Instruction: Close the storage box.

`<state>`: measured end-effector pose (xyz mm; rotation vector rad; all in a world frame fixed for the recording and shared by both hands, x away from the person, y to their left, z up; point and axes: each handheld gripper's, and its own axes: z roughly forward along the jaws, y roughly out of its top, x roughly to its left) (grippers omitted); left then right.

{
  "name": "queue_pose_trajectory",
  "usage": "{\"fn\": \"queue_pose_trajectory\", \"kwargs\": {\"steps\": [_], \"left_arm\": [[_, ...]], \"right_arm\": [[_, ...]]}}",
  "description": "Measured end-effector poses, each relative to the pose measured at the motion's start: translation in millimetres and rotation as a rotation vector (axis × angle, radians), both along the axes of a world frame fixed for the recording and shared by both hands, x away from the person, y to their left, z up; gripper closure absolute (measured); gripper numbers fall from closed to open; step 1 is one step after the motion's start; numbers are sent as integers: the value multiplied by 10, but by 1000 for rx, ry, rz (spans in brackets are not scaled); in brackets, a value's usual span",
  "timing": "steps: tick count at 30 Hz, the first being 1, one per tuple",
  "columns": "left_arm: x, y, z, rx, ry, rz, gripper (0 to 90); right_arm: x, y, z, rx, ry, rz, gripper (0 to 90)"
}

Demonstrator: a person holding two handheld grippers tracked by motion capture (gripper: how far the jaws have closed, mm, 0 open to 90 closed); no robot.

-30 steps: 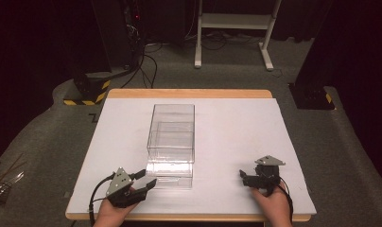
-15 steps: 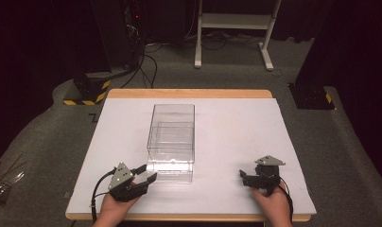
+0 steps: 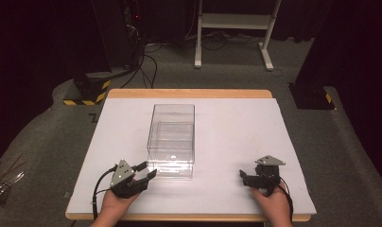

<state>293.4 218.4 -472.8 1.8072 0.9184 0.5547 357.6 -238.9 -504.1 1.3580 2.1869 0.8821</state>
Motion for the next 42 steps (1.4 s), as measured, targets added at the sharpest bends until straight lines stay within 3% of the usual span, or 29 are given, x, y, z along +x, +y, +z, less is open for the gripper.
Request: {"fn": "queue_pose_trajectory", "kwargs": {"steps": [23,27,32,42], "left_arm": [[155,-52,8,6,12,74,543],[157,-53,2,1,22,126,384],[210,-43,-1,-7,54,125,308],[353,-112,-21,-5,72,118,264]], "right_arm": [[0,-2,0,1,0,1,109],[0,-2,0,1,0,1,109],[0,-1,0,1,0,1,109],[0,-2,0,1,0,1,109]]}}
